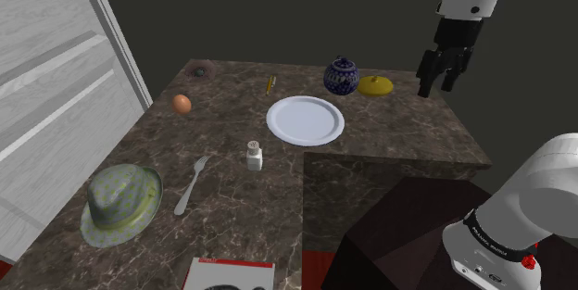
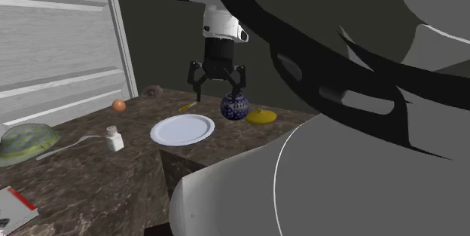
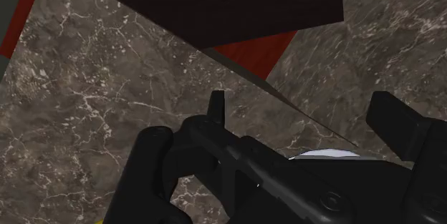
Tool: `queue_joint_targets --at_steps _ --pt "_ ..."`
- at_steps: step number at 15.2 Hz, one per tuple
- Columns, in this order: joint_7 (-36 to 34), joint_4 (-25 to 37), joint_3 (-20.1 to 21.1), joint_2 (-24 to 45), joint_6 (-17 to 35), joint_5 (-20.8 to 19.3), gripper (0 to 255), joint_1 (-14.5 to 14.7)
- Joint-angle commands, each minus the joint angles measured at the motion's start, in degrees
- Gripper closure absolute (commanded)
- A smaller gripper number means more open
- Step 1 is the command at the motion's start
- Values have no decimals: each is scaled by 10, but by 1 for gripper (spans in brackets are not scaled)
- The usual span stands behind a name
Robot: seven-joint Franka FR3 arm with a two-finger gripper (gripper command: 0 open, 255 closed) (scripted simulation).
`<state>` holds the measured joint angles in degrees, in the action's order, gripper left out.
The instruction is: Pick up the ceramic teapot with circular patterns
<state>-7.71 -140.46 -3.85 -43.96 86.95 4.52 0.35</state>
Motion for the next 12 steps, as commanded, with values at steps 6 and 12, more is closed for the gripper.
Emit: queue_joint_targets --at_steps 6,12 --pt "-30 14 3 93 96 7 0 -11" --pt "-64 54 2 212 195 13 0 -24"
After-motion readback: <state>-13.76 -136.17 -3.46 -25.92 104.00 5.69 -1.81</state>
